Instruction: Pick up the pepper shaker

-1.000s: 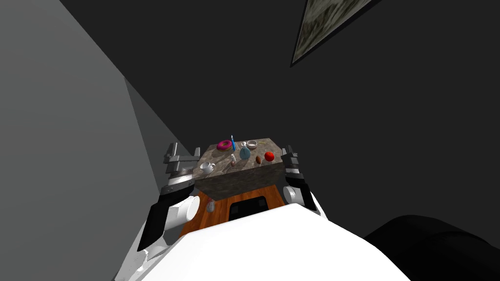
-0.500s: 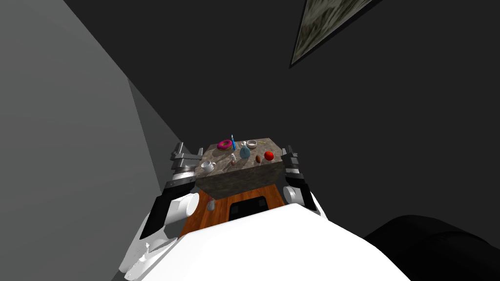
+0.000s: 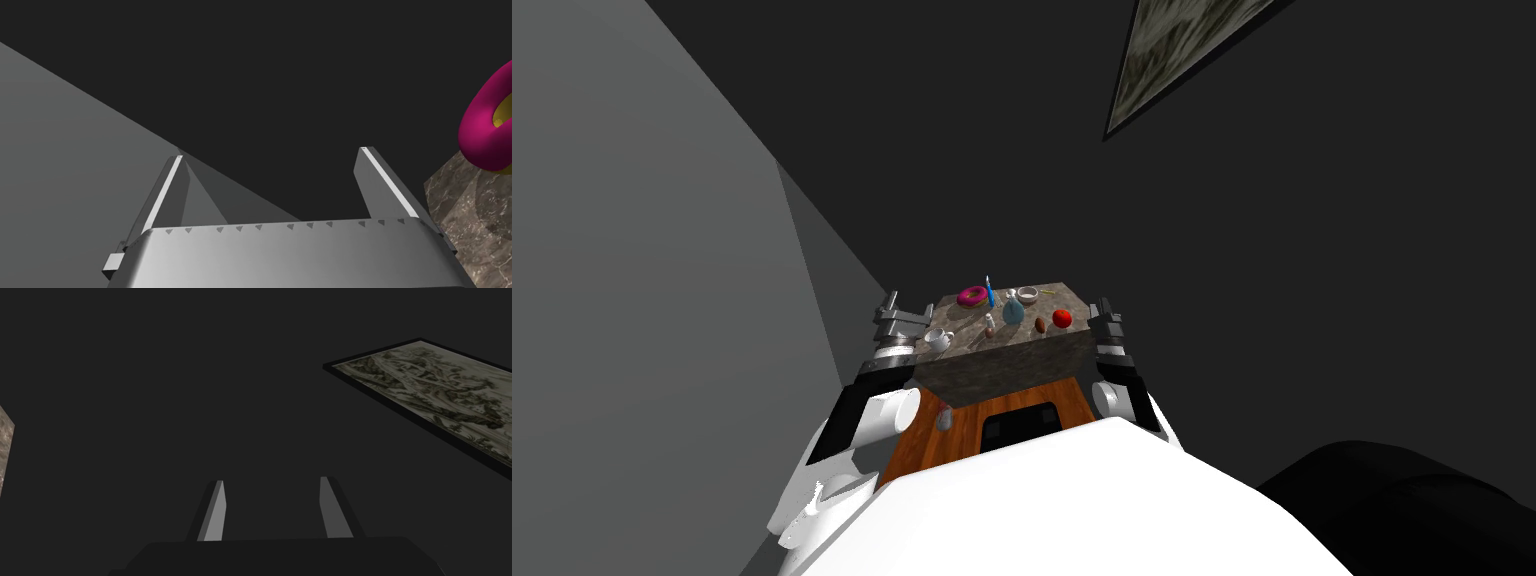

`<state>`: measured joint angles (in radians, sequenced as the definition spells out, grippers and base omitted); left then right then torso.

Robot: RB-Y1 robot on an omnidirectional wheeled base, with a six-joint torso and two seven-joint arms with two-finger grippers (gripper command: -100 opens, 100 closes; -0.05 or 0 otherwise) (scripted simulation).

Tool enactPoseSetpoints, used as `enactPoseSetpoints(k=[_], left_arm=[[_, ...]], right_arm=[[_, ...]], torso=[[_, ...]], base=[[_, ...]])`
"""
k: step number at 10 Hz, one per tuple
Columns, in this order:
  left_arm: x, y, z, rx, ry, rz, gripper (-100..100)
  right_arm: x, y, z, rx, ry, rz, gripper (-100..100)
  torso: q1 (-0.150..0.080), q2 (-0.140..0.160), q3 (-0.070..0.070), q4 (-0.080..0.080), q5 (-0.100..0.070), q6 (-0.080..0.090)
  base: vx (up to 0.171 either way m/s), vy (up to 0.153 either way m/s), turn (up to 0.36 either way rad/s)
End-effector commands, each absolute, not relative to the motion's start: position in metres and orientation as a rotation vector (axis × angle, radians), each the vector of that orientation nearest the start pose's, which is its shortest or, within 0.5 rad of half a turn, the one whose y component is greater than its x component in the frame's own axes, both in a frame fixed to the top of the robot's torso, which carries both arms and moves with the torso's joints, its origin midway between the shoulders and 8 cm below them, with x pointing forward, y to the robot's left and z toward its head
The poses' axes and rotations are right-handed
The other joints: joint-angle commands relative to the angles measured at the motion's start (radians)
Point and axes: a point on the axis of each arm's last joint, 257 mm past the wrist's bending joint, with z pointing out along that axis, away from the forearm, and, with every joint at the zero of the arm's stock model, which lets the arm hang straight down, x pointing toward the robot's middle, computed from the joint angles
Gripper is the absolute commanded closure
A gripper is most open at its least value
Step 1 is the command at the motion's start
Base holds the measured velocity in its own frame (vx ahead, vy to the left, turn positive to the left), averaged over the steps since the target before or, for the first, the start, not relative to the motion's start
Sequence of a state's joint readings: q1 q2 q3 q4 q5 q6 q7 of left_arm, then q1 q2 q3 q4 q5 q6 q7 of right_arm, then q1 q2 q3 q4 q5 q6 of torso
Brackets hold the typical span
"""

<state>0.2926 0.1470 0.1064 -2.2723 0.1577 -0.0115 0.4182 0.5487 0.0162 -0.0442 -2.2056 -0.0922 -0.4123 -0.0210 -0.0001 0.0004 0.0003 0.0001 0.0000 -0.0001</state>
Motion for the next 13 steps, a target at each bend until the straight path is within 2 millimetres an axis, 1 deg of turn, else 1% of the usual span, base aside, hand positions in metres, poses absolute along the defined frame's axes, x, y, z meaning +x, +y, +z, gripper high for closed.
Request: enactPoseSetpoints(k=[1,2,3,4,5,6,8,9,10,11,12,13], left_arm=[[0.437,0.309,-0.006,-1.148,0.691,-1.661,-100],[0.439,0.309,-0.011,-1.169,0.702,-1.651,-100],[0.448,0.312,-0.013,-1.208,0.696,-1.677,-100],[0.451,0.312,-0.022,-1.241,0.713,-1.660,-100],[0.452,0.312,-0.024,-1.252,0.719,-1.655,-100],[0.461,0.315,-0.027,-1.295,0.710,-1.679,-100],[0.464,0.315,-0.037,-1.333,0.729,-1.658,-100],[0.473,0.317,-0.040,-1.382,0.720,-1.679,-100],[0.474,0.318,-0.047,-1.410,0.733,-1.663,-100],[0.483,0.319,-0.050,-1.458,0.719,-1.685,-100],[0.484,0.320,-0.059,-1.492,0.735,-1.665,-100],[0.484,0.320,-0.062,-1.504,0.741,-1.657,-100]], right_arm=[[0.358,-0.319,-0.043,0.899,0.663,1.263,0],[0.358,-0.319,-0.043,0.899,0.663,1.263,0],[0.358,-0.319,-0.043,0.899,0.663,1.263,0],[0.358,-0.319,-0.043,0.899,0.663,1.263,0],[0.358,-0.319,-0.043,0.899,0.663,1.263,0],[0.358,-0.319,-0.043,0.899,0.663,1.263,0],[0.358,-0.319,-0.043,0.899,0.663,1.263,0],[0.358,-0.319,-0.043,0.899,0.663,1.263,0],[0.358,-0.319,-0.043,0.899,0.663,1.263,0],[0.358,-0.319,-0.043,0.899,0.663,1.263,0],[0.358,-0.319,-0.043,0.899,0.663,1.263,0],[0.358,-0.319,-0.043,0.899,0.663,1.263,0]], torso=[[0.000,0.000,0.000,0.000,0.000,0.000],[0.000,0.000,0.000,0.000,0.000,0.000],[0.000,0.000,0.000,0.000,0.000,0.000],[0.000,0.000,0.000,0.000,0.000,0.000],[0.000,0.000,0.000,0.000,0.000,0.000],[0.000,0.000,0.000,0.000,0.000,0.000],[-0.001,0.000,0.000,0.000,0.000,0.000],[0.000,0.000,0.000,0.000,0.000,0.000],[-0.001,0.000,0.000,0.000,0.000,0.000],[-0.001,0.000,0.000,0.000,0.000,0.000],[-0.001,0.000,0.000,0.000,0.000,0.000],[-0.001,0.000,0.000,0.000,0.000,0.000]], base=[[-0.012,-0.006,-0.004],[-0.014,-0.005,-0.001],[-0.020,-0.010,-0.007],[-0.016,-0.008,-0.006],[-0.006,-0.003,0.002],[-0.011,-0.010,-0.008],[-0.005,-0.005,-0.004],[-0.008,-0.011,-0.011],[-0.008,-0.010,-0.008],[-0.011,-0.017,-0.014],[-0.009,-0.016,-0.009],[-0.003,-0.008,0.000]])
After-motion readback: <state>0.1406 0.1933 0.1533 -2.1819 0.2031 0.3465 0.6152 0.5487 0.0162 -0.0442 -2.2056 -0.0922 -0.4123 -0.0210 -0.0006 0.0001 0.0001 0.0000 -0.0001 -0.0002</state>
